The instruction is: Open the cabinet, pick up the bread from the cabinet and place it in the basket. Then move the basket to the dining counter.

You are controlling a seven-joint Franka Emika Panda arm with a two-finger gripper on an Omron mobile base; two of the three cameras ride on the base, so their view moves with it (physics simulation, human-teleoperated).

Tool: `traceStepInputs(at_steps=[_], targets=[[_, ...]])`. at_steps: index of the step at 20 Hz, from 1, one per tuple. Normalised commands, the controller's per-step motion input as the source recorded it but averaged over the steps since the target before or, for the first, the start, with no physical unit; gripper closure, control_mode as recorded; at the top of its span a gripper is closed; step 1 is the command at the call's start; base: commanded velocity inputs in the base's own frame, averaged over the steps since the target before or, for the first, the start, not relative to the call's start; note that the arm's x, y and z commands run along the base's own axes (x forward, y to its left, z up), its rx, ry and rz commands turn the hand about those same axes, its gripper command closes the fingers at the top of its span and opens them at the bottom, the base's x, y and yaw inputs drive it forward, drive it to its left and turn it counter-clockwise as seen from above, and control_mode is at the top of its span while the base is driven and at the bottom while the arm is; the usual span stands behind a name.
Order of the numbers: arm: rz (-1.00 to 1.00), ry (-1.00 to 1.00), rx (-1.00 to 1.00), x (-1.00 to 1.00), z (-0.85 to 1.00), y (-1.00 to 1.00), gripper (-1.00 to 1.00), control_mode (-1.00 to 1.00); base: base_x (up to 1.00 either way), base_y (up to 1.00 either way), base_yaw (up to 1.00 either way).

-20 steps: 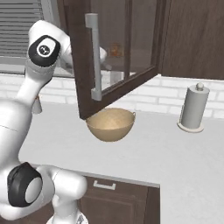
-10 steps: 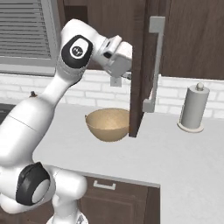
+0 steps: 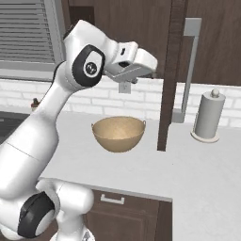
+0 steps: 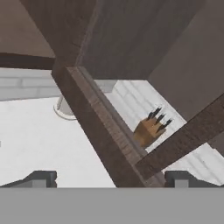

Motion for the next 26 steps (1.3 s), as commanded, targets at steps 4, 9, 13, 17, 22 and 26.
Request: traceStepInputs(at_steps=[4, 9, 13, 17, 22, 26], targets=[[0.45, 0.00, 0.21, 0.29, 0.00, 1.00, -1.00, -1.00, 0.00, 0.00, 0.00], [0.44, -0.04, 0.25, 0.70, 0.00, 1.00, -1.00, -1.00, 0.00, 0.00, 0.00], [0.34, -0.08, 0.25, 1.00, 0.00, 0.68, -1.00, -1.00, 0.00, 0.00, 0.00], [0.18, -0.04, 0.10, 0.99, 0.00, 0.05, -1.00, -1.00, 0.00, 0.00, 0.00], [0.04, 0.00, 0.00, 0.83, 0.00, 0.05, -1.00, -1.00, 0.00, 0.00, 0.00], [0.00, 0.00, 0.00, 0.75, 0.02, 0.18, -1.00, -1.00, 0.00, 0.00, 0.00]])
